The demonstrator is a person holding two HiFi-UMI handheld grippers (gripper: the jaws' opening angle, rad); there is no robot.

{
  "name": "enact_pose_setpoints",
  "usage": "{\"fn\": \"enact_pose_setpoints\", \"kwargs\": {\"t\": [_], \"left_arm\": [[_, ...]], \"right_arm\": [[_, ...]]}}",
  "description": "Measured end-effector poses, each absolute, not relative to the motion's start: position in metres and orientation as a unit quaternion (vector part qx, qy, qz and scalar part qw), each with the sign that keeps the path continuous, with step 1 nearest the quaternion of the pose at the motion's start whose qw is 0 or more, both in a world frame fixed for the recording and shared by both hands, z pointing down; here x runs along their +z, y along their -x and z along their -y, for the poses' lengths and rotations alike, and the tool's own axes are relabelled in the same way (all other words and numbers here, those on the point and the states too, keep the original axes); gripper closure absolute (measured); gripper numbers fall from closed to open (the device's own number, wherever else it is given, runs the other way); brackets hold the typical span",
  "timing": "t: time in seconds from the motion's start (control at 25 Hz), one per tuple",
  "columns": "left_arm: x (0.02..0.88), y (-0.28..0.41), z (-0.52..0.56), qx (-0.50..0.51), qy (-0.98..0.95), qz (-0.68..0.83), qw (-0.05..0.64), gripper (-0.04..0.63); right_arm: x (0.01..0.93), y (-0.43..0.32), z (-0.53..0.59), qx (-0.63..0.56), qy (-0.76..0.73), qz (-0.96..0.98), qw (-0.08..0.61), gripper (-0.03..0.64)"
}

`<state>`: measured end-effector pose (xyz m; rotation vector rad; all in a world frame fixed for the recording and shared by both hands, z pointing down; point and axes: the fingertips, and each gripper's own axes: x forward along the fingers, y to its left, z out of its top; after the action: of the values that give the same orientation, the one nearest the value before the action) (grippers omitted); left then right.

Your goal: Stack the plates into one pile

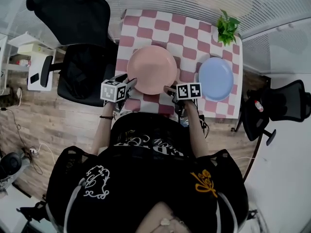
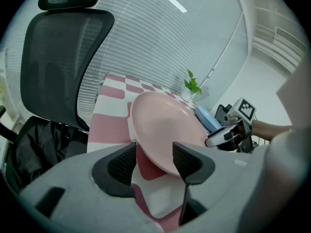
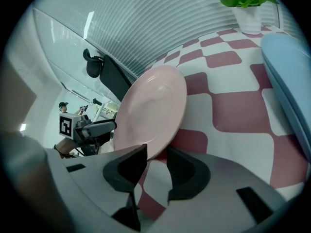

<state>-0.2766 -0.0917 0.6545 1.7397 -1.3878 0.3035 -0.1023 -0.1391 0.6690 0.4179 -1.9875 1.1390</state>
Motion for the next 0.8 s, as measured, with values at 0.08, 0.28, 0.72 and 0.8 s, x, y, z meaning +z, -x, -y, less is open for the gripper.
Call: {"fn": "enact_pose_setpoints", "kwargs": {"t": [0.08,0.28,0.72,0.8], "left_arm": [[0.663,0.273,0.089,0.138,-0.699,0.55,0.436,0.365],[0.67,0.269,0.085,0.187,-0.715,0.538,0.405,0.37],[0.64,0.265,0.099,0.172,-0.73,0.548,0.372,0.385],[0.627,0.26,0.106,0.168,-0.736,0.55,0.357,0.385]], "right_arm": [[0.67,0.103,0.135,0.443,-0.165,0.785,0.401,0.489],[0.672,0.103,0.131,0.441,-0.182,0.783,0.399,0.494],[0.637,0.095,0.143,0.424,-0.208,0.796,0.378,0.5],[0.628,0.09,0.149,0.421,-0.212,0.802,0.366,0.5]]}}
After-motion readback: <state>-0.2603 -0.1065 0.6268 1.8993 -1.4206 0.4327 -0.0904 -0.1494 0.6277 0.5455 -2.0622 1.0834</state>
